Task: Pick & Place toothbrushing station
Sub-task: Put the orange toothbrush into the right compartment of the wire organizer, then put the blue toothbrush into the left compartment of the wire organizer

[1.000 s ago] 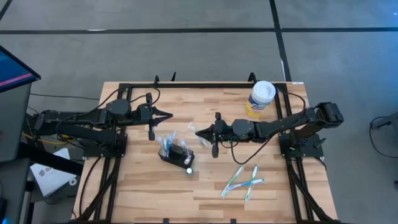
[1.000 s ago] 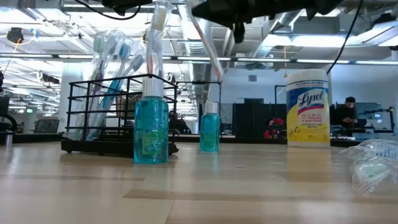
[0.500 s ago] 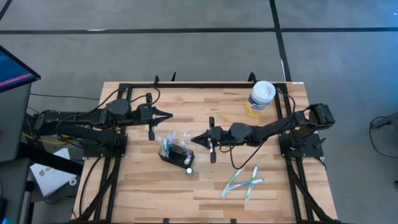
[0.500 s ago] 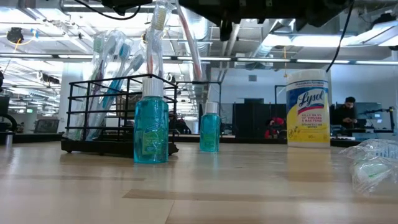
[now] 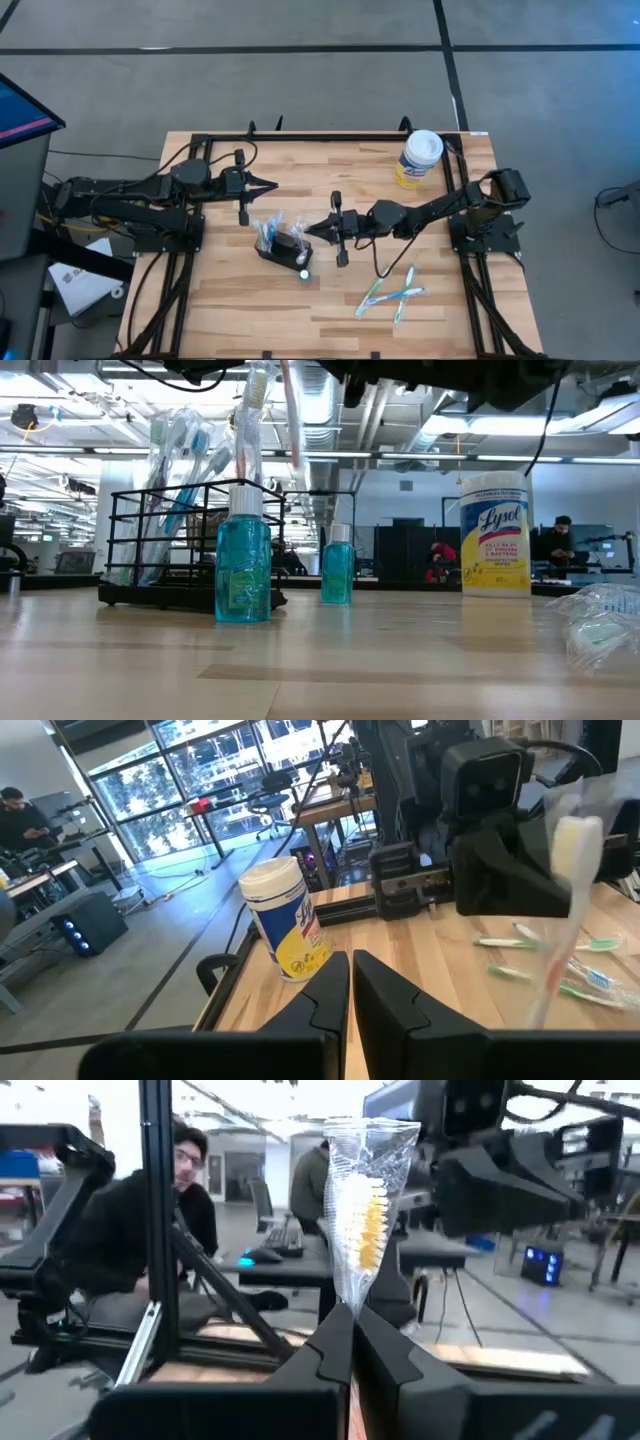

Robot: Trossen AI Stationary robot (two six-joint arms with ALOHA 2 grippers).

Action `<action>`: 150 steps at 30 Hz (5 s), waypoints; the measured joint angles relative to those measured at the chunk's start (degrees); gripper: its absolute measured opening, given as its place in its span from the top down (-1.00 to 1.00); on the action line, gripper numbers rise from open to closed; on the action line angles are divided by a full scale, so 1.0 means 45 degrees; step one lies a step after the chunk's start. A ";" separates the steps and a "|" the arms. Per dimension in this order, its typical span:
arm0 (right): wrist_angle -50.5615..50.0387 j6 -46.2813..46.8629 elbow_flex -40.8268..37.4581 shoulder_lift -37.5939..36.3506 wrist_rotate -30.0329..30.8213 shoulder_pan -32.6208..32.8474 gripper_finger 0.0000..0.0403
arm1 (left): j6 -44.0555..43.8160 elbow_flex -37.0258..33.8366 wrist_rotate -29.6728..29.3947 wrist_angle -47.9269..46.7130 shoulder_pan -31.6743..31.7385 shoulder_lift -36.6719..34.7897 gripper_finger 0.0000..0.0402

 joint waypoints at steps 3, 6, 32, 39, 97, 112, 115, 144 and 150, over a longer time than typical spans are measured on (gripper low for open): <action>0.0501 0.0037 -0.0027 0.0483 -0.0446 -0.0167 1.00 | 0.0002 0.0000 0.0000 -0.0001 0.0000 0.0000 0.94; 0.1391 0.0092 -0.0026 0.0933 -0.0969 -0.0360 1.00 | 0.0002 0.0000 0.0000 -0.0006 0.0000 0.0000 0.94; 0.2416 -0.0043 -0.0018 0.1424 -0.2143 -0.0457 1.00 | 0.0002 0.0000 0.0000 -0.0001 0.0000 0.0000 0.94; 0.2806 -0.0287 0.0013 0.1849 -0.2134 -0.0384 1.00 | -0.0002 0.0000 0.0000 -0.0001 0.0000 0.0000 0.94; 0.7611 0.0796 -0.0892 0.4979 -0.2808 -0.1175 1.00 | -0.0104 -0.0010 0.0002 -0.0043 0.0000 0.0003 0.94; 0.7010 0.0801 -0.0892 0.4979 -0.2808 -0.1181 0.70 | -0.0100 -0.0010 0.0001 -0.0069 0.0000 0.0004 0.94; 0.7006 0.0762 -0.0892 0.4979 -0.2808 -0.1181 0.57 | -0.0100 -0.0010 0.0005 -0.0081 0.0000 0.0000 0.94; -0.0877 0.0524 -0.2184 -0.0148 -0.2788 -0.1361 0.40 | -0.0100 -0.0010 0.0002 -0.0096 -0.0002 0.0002 0.94; -0.2842 0.0524 -0.2048 -0.1460 -0.2779 -0.1346 0.42 | -0.0100 -0.0010 0.0002 -0.0100 -0.0005 0.0005 0.94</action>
